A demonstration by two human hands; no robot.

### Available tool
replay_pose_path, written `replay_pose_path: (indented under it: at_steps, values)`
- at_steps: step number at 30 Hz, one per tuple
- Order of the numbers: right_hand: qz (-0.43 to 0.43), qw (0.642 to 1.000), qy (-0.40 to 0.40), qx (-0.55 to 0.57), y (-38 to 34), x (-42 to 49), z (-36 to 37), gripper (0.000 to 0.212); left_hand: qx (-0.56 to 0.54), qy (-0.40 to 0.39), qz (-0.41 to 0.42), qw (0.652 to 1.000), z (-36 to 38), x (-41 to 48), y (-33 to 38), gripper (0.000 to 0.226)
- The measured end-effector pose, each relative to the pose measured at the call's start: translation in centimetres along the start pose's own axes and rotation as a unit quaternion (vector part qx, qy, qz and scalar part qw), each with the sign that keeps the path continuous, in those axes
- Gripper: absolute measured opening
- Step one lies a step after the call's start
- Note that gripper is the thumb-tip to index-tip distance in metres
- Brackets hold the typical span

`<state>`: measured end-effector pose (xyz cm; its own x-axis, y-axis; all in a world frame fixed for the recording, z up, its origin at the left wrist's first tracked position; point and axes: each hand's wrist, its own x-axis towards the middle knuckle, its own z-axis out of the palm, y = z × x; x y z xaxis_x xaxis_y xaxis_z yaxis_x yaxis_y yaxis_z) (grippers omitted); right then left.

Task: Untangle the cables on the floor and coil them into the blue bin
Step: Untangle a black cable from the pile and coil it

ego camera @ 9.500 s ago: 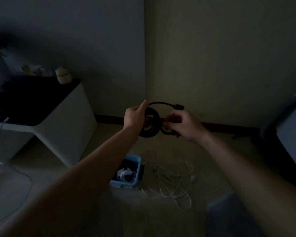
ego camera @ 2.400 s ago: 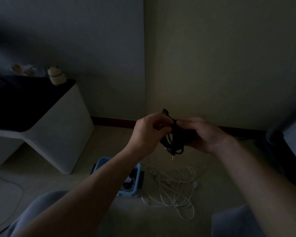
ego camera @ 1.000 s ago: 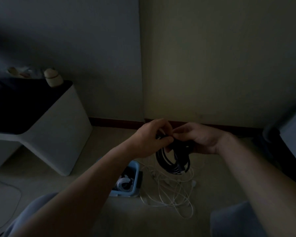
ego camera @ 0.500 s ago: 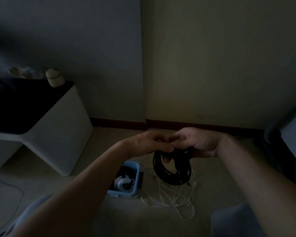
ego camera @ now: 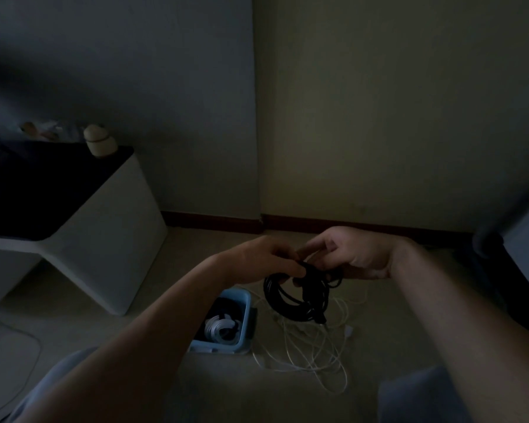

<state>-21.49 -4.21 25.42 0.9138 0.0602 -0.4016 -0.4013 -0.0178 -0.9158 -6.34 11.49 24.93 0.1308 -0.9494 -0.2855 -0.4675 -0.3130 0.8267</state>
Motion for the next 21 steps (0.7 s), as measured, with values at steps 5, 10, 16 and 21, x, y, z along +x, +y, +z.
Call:
replay_pose_path:
  at_steps: [5,10,16,21]
  values:
    - [0.005,0.981,0.182,-0.069,-0.09,0.62,0.25,0.020,-0.014,0.025,-0.018,0.999,0.04,0.21,-0.15,0.016]
    - [-0.002,0.968,0.234,-0.094,-0.29,0.81,0.72,0.021,-0.015,0.036,-0.033,0.999,0.22,0.46,-0.34,0.018]
    - [-0.025,0.951,0.288,-0.106,0.02,1.02,0.40,0.022,-0.057,0.051,-0.025,0.997,0.43,0.66,-0.24,0.021]
    - [-0.032,0.953,0.297,-0.050,-0.13,0.85,0.38,0.017,-0.104,0.083,-0.007,0.991,0.78,0.67,-0.32,0.013]
